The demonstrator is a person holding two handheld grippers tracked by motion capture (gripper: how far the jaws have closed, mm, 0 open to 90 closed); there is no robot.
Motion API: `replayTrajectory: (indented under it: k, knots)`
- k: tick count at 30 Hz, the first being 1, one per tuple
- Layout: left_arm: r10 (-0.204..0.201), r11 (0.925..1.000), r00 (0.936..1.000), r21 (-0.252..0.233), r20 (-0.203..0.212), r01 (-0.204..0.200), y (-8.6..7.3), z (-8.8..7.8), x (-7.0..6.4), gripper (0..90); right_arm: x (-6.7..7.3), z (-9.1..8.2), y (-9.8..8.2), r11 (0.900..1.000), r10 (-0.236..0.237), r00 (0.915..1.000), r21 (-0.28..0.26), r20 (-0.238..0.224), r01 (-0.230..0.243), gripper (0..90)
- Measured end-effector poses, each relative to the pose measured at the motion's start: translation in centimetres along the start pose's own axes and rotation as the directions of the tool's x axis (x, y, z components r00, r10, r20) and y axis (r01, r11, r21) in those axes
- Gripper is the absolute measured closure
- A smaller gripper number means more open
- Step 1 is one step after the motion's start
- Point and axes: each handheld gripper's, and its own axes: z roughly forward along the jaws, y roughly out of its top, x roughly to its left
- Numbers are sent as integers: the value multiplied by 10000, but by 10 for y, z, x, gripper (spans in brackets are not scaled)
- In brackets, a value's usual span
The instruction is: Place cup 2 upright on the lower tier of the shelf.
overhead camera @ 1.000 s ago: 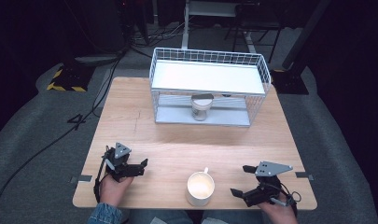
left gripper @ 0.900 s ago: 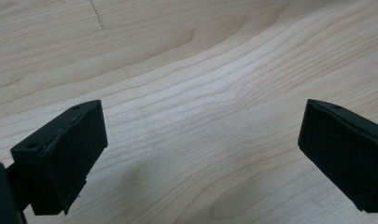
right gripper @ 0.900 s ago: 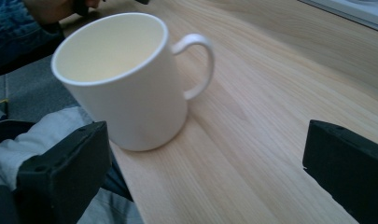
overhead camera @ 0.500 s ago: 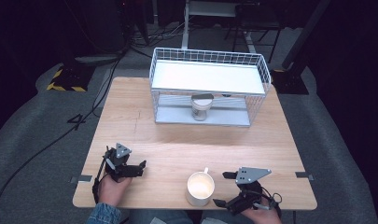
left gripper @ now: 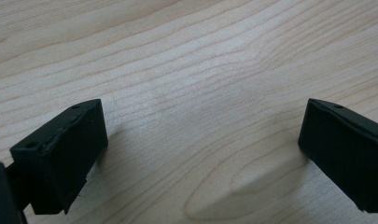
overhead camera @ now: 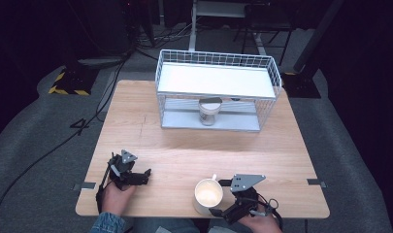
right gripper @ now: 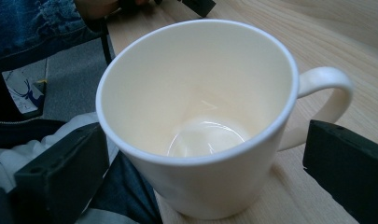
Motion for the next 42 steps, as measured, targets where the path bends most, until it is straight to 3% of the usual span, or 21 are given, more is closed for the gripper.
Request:
replayTrajectory:
  k: [14, 22, 42]
  knots:
    - [23, 10000, 10000, 37, 3, -23, 0, 0, 0, 11, -1, 19, 2, 9996, -85, 9999, -254, -144, 81, 1]
    - [21, 10000, 10000, 32, 2, -21, 0, 0, 0, 11, 0, 33, 1, 9998, -157, 9998, -112, -135, 156, 22]
    - [-8, 10000, 10000, 33, 22, 8, 0, 0, 0, 10, 6, 30, 0, 9960, -767, 9963, -419, 389, 783, 71]
